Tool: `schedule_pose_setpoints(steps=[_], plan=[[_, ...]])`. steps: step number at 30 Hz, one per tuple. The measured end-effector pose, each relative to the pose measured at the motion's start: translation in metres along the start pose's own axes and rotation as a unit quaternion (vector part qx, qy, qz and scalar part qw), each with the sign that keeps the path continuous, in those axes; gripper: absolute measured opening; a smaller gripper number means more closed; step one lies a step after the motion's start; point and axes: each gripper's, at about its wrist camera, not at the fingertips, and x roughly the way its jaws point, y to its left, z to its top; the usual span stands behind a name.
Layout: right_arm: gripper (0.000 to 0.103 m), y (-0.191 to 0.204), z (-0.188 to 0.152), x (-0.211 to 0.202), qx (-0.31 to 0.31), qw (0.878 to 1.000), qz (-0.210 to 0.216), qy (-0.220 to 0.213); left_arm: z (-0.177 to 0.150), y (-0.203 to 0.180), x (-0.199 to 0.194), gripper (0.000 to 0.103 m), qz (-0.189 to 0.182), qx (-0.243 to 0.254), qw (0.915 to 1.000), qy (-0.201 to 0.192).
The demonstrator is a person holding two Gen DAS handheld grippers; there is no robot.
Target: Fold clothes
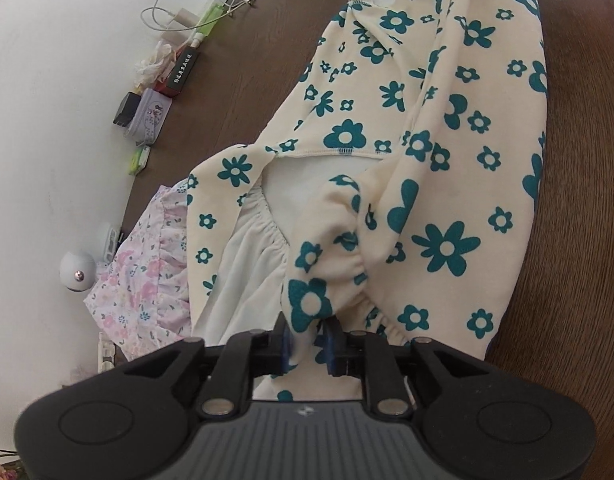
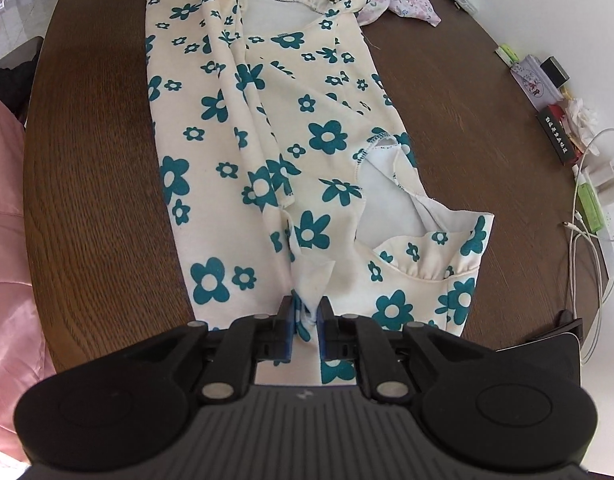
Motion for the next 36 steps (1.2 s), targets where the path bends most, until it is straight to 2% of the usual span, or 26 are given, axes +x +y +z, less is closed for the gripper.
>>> schedule_pose_setpoints(steps=[1, 2, 3, 4, 6, 9, 11, 12, 13, 14, 15, 16, 18, 20, 21, 26, 27, 32, 36], plan=[[0.017, -0.002, -0.002, -0.001, 0.011, 1.000, 0.001, -0.006, -0.002, 0.003, 0.000, 0.043, 0.001, -0.014, 0.9999, -0.006], [0.030, -0.006, -0.005, -0.004, 0.025, 1.000, -0.001, -0.016, -0.005, 0.008, -0.002, 0.062, 0.004, -0.031, 0.9994, -0.016], [0.038, -0.010, -0.010, -0.007, 0.044, 0.999, -0.002, -0.029, -0.011, 0.017, -0.005, 0.066, 0.001, -0.063, 0.9976, -0.027], [0.050, -0.012, -0.015, -0.013, 0.065, 0.997, -0.004, -0.047, -0.016, 0.026, -0.009, 0.066, -0.001, -0.095, 0.9948, -0.038], [0.052, -0.011, -0.026, -0.025, 0.104, 0.991, -0.006, -0.089, -0.032, 0.042, -0.020, 0.066, 0.003, -0.161, 0.9852, -0.057], [0.056, -0.010, -0.043, -0.045, 0.162, 0.975, -0.011, -0.151, -0.059, 0.060, -0.044, 0.066, 0.019, -0.253, 0.9629, -0.093], [0.068, -0.010, -0.054, -0.057, 0.200, 0.961, -0.013, -0.191, -0.070, 0.059, -0.061, 0.066, 0.016, -0.289, 0.9489, -0.126], [0.068, -0.009, -0.060, -0.064, 0.218, 0.953, -0.015, -0.212, -0.070, 0.054, -0.068, 0.063, 0.006, -0.292, 0.9454, -0.144], [0.068, -0.009, -0.066, -0.070, 0.237, 0.943, -0.016, -0.232, -0.069, 0.049, -0.074, 0.059, -0.004, -0.295, 0.9416, -0.163], [0.068, -0.005, -0.067, -0.072, 0.245, 0.938, -0.013, -0.247, -0.068, 0.044, -0.081, 0.046, -0.013, -0.297, 0.9376, -0.180], [0.068, 0.003, -0.066, -0.070, 0.243, 0.935, -0.007, -0.257, -0.062, 0.036, -0.084, 0.037, -0.025, -0.289, 0.9380, -0.190], [0.068, 0.010, -0.063, -0.067, 0.239, 0.935, 0.001, -0.261, -0.052, 0.025, -0.084, 0.034, -0.037, -0.271, 0.9413, -0.198], [0.060, 0.023, -0.055, -0.055, 0.227, 0.939, 0.017, -0.256, -0.033, 0.009, -0.077, 0.031, -0.064, -0.233, 0.9484, -0.205], [0.034, 0.033, -0.047, -0.043, 0.219, 0.943, 0.027, -0.248, -0.016, -0.001, -0.065, 0.026, -0.089, -0.214, 0.9509, -0.205], [0.029, 0.035, -0.046, -0.037, 0.223, 0.944, 0.022, -0.241, -0.008, -0.004, -0.056, 0.024, -0.096, -0.212, 0.9511, -0.204], [0.025, 0.030, -0.060, -0.015, 0.282, 0.932, -0.021, -0.226, 0.010, -0.004, -0.006, 0.024, -0.089, -0.241, 0.9530, -0.162], [0.025, 0.029, -0.065, -0.011, 0.292, 0.930, -0.030, -0.220, 0.011, -0.004, 0.003, 0.024, -0.095, -0.250, 0.9513, -0.154], [0.025, 0.027, -0.088, -0.002, 0.339, 0.915, -0.033, -0.218, 0.002, 0.005, 0.017, 0.024, -0.114, -0.301, 0.9338, -0.157], [0.024, 0.028, -0.104, -0.003, 0.367, 0.900, -0.031, -0.232, -0.005, 0.005, 0.016, 0.024, -0.119, -0.323, 0.9251, -0.160]])
